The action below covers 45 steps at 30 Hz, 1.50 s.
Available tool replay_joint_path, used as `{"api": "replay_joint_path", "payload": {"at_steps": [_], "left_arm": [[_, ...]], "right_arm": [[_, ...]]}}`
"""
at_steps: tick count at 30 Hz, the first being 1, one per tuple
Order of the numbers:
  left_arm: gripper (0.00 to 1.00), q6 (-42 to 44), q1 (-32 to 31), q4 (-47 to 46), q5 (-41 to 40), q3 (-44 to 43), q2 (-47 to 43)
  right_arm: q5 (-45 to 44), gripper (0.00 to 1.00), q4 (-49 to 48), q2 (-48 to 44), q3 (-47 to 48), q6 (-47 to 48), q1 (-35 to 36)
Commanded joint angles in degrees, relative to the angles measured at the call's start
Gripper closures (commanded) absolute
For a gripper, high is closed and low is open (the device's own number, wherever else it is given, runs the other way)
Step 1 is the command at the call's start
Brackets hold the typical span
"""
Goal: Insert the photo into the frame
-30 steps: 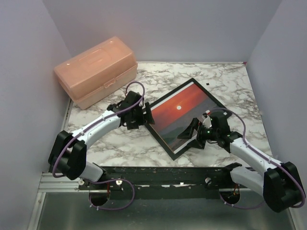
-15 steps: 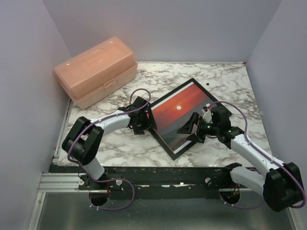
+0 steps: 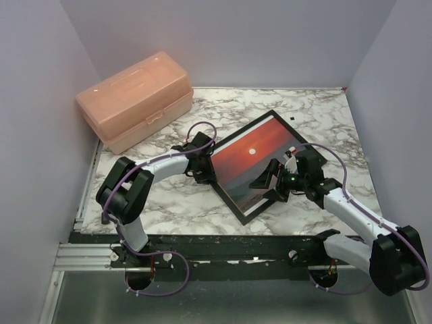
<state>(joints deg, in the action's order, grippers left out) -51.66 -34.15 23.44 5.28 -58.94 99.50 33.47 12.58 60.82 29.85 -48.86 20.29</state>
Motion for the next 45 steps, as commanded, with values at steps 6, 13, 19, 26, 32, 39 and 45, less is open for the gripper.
{"api": "replay_joint_path", "payload": {"at_steps": [6, 13, 19, 26, 32, 39, 45], "left_arm": [[0.95, 12.24, 5.76, 5.54, -5.58, -1.85, 1.83], [1.0, 25.77, 5.94, 15.07, -11.85, -11.95, 4.26], [1.0, 32.02, 7.04, 17.6, -12.63, -16.8, 8.91], [1.0, 33.57, 8.04, 18.22, -12.71, -22.4, 13.0], [1.0, 34.47, 8.22, 20.99, -13.77, -30.23, 18.55], [1.0, 35.87, 8.58, 26.03, -14.77, -39.26, 23.94], [0.87, 35.2, 8.58, 26.09, -12.83, -39.44, 23.97]], "right_arm": [[-6.65, 0.0, 3.87, 1.52, 2.27, 4.24, 0.29], [-12.53, 0.0, 7.56, 5.09, 7.75, 8.7, -0.61], [-14.49, 0.0, 9.38, 6.36, 10.2, 12.31, -8.42], [-14.34, 0.0, 10.0, 8.6, 11.13, 16.31, -21.76], [-10.98, 0.0, 8.82, 11.15, 11.75, 16.55, -25.04], [-10.11, 0.0, 8.72, 10.73, 11.68, 16.64, -25.14], [-9.41, 0.0, 9.48, 9.59, 11.12, 16.63, -25.14]]}}
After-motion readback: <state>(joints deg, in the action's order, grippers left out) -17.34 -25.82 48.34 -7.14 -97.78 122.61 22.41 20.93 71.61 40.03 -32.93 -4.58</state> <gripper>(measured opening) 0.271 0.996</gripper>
